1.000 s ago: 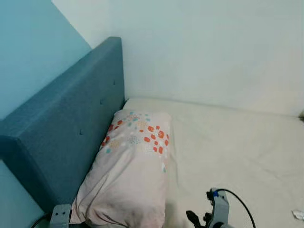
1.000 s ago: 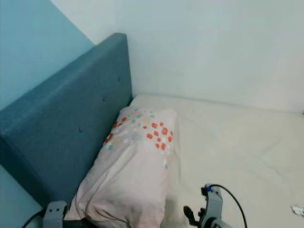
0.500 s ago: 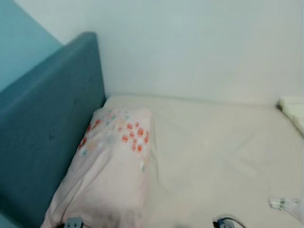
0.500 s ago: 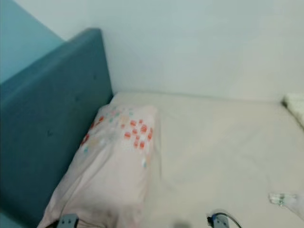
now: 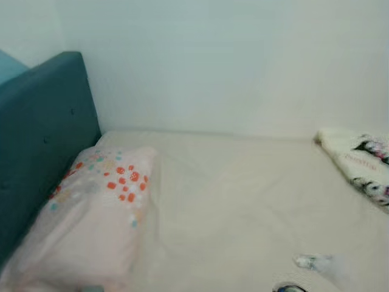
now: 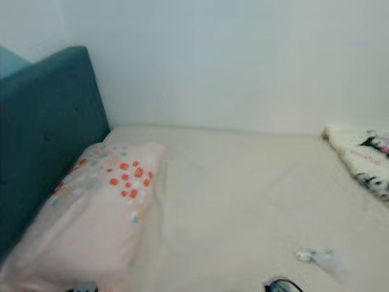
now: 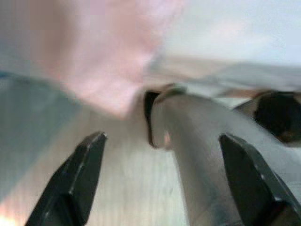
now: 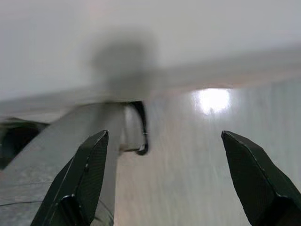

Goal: Clean up the room

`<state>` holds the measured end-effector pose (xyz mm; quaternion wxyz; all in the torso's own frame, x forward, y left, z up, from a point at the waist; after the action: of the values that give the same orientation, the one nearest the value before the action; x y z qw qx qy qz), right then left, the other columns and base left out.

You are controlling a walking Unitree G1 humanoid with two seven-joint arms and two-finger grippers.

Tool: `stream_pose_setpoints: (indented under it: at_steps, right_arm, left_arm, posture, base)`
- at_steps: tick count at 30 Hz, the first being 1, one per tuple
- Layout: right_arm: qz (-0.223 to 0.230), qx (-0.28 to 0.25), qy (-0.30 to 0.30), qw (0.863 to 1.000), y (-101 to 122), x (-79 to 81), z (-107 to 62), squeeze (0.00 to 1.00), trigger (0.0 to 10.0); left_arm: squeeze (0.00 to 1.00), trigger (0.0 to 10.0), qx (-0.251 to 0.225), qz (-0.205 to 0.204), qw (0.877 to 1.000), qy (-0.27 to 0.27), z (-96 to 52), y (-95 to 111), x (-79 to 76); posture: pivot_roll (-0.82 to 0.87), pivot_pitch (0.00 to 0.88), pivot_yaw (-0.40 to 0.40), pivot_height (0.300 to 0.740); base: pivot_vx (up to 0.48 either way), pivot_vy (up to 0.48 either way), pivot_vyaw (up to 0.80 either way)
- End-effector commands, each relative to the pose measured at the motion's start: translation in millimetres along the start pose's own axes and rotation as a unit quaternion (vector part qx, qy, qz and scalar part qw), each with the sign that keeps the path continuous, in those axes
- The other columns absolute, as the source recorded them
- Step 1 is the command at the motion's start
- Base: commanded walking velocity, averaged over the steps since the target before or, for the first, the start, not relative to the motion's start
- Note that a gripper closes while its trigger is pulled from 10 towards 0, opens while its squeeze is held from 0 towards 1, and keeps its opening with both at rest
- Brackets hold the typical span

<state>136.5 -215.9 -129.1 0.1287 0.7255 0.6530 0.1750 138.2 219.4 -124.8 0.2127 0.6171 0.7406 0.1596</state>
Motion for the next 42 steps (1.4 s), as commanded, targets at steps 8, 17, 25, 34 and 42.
stream_pose_setpoints:
  at_steps: [8, 17, 25, 34, 42]
  right_arm:
    - [0.003, 0.006, -0.003, 1.0, -6.0, -0.4, -0.6, 0.0, 10.0]
    - [0.004, 0.007, -0.004, 1.0, -7.1, -0.2, -0.7, 0.0, 10.0]
    - [0.009, -0.001, 0.006, 1.0, -5.9, 1.3, -0.8, 0.0, 10.0]
    - [0.013, -0.012, 0.022, 1.0, -3.6, 3.3, -1.0, 0.0, 10.0]
    - [-0.007, -0.009, 0.048, 0.999, -5.6, 9.2, -1.0, 0.0, 10.0]
  left_arm:
    - [0.0, 10.0, 0.006, 0.006, 1.0, 0.001, -0.1, -0.5, 1.4]
    - [0.0, 10.0, 0.002, 0.006, 1.0, 0.002, 0.1, 1.1, 1.4]
    - [0.0, 10.0, 0.003, 0.005, 1.0, 0.0, 0.2, 0.2, 0.4]
    - [0.0, 10.0, 0.005, 0.006, 1.0, -0.001, 0.1, -1.6, -0.9]
    - [0.0, 10.0, 0.009, 0.008, 1.0, -0.002, -0.3, -4.6, -1.6]
  posture:
    - [-0.04, 0.0, -0.067, 0.713]
    - [-0.04, 0.0, -0.064, 0.713]
    - [-0.04, 0.0, -0.066, 0.713]
    - [-0.05, 0.0, -0.067, 0.713]
    - [-0.05, 0.0, -0.068, 0.713]
  base:
    - [0.0, -0.48, -0.48]
    - [0.0, -0.48, 0.0]
    - [0.0, -0.48, 0.0]
    - [0.0, -0.48, 0.0]
    - [0.0, -0.48, 0.4]
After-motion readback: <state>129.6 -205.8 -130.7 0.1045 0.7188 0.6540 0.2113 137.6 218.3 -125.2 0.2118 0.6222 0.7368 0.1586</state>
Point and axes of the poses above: a point about 5 cm out from each wrist's last joint towards the gripper, its own z axis pointing out of the wrist towards the gripper, its own y axis along the axis of the wrist's last joint, x = y × z, the point moved 3 cm from there along z, pointing out of the wrist towards the gripper, and after that the axes turned 7 degrees about -z, right-handed, at the moved point
